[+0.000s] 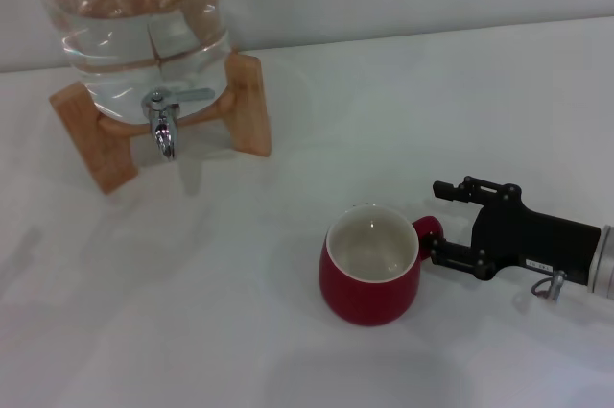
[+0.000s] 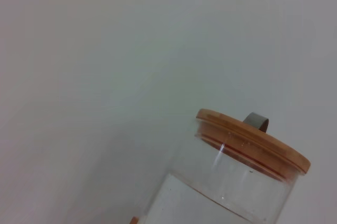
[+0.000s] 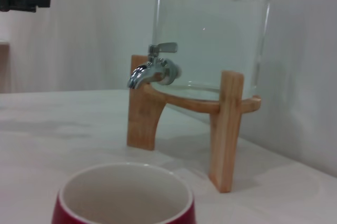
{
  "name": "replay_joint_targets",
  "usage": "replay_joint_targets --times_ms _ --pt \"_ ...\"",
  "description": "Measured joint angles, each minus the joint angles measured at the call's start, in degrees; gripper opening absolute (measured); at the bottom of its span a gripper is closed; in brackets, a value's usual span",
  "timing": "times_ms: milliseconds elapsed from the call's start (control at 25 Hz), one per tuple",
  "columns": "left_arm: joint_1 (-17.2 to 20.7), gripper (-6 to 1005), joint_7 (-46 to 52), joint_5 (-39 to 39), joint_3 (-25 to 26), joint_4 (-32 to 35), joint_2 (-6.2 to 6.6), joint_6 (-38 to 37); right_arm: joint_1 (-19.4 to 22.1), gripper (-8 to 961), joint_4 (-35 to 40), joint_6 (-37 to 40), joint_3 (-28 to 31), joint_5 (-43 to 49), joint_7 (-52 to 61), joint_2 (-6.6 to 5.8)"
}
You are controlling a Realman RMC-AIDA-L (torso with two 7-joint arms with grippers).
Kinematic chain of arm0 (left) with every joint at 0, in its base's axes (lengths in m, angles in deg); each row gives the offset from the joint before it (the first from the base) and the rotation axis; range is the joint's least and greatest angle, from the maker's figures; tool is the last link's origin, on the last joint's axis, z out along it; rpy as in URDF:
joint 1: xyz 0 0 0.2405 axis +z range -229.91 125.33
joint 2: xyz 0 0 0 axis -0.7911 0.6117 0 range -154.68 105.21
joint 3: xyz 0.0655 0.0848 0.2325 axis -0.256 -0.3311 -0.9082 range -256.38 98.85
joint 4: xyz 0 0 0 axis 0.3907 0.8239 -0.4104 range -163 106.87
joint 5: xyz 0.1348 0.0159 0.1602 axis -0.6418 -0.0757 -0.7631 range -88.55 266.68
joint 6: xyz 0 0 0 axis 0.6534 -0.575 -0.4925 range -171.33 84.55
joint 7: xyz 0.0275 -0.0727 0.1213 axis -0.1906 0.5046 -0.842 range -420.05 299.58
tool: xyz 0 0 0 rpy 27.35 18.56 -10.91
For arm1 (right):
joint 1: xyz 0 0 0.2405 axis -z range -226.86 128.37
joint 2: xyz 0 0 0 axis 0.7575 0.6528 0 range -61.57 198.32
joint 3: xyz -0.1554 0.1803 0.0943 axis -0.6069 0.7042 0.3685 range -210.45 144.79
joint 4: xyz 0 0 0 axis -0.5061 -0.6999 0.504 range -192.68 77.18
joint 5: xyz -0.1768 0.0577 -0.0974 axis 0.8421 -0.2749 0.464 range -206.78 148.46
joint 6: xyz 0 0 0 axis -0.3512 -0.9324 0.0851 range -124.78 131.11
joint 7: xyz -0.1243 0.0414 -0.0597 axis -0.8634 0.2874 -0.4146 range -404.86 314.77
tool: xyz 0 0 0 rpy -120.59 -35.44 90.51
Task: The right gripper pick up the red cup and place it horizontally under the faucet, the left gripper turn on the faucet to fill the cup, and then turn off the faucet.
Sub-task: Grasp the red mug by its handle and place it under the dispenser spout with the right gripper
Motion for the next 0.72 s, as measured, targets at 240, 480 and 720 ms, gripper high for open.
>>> replay_joint_targets --times_ms 240,480,720 --pt "0.13 876 -0.1 -0.15 0.0 0.0 0.0 -0.11 -0.43 662 0.08 0.79 -0.02 -1.65 0.19 0.0" --pt "0.18 876 -0.14 -0.18 0.0 0.0 -0.06 -0.21 -0.57 663 0.25 1.01 -0.01 -3.66 0.23 -0.08" --pt "-0.04 876 -0.14 -0.21 0.0 0.0 -0.09 -0.24 -0.7 663 0.29 1.48 -0.01 -3.69 0.32 -0.09"
